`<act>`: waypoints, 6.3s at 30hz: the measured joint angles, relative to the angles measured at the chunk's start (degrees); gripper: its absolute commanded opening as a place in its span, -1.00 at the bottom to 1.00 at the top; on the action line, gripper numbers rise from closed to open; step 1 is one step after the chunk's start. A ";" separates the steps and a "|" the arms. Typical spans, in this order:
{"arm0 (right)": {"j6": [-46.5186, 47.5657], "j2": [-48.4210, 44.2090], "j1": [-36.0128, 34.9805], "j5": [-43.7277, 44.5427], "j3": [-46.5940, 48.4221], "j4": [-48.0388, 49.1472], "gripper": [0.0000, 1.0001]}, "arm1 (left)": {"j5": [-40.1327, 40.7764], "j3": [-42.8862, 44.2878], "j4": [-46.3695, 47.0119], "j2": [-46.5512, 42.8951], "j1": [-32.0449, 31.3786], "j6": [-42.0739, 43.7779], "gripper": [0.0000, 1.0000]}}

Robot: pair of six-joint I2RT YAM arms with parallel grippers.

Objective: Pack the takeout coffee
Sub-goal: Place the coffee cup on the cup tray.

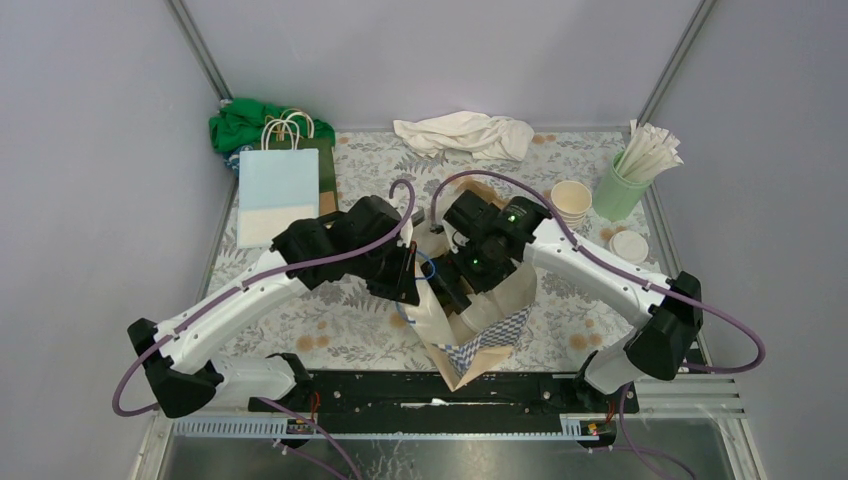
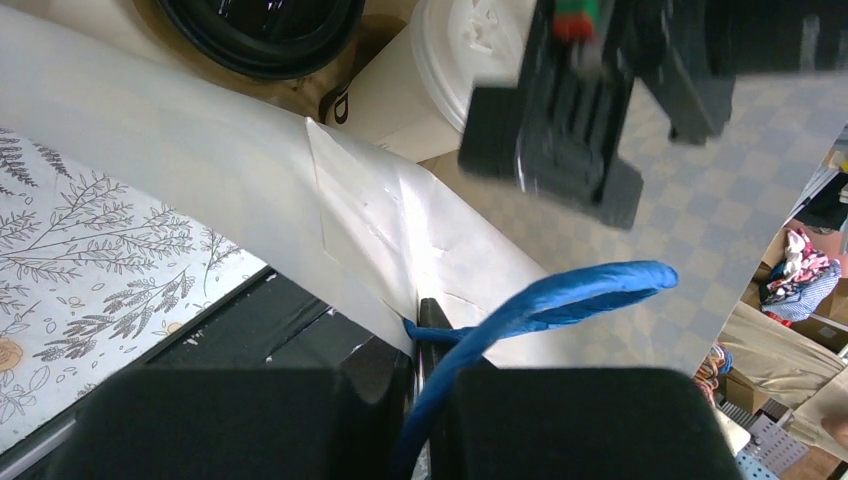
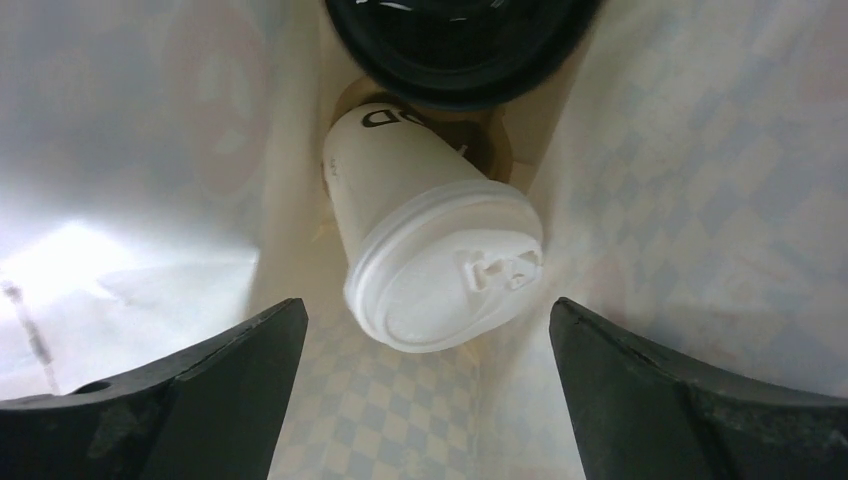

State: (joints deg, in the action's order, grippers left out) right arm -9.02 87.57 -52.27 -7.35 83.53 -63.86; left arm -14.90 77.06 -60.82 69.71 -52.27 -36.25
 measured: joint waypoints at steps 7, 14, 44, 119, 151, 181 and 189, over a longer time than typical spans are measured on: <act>-0.02 -0.13 4.90 -3.37 -2.67 1.20 0.97 | -0.39 -0.04 -0.07 0.00 1.27 -0.87 -1.00; 0.17 -0.90 5.20 -6.93 -5.73 1.68 0.99 | -0.70 -1.75 -0.26 -1.27 3.72 -2.19 -1.00; 0.61 3.48 5.25 -8.96 -4.68 4.09 0.17 | -4.50 -3.23 -0.87 -1.36 7.96 0.26 -1.00; 5.68 -4.02 4.02 6.36 16.31 2.29 0.42 | -7.19 29.42 5.42 21.92 27.34 25.73 0.51; 6.14 -8.35 4.07 15.13 21.77 2.60 0.16 | -23.71 30.08 17.38 34.95 20.55 33.35 -0.62; 7.26 -1.77 4.07 10.93 24.39 1.60 0.12 | -3.23 14.38 27.63 17.77 20.41 26.10 -1.00; 5.53 -1.77 4.09 11.02 24.15 1.60 0.04 | -2.36 14.27 27.87 17.77 20.57 26.10 -1.00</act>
State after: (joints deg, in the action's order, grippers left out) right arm -3.49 85.80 -48.18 3.66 107.68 -62.26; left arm -17.26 91.33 -32.95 87.48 -31.70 -10.15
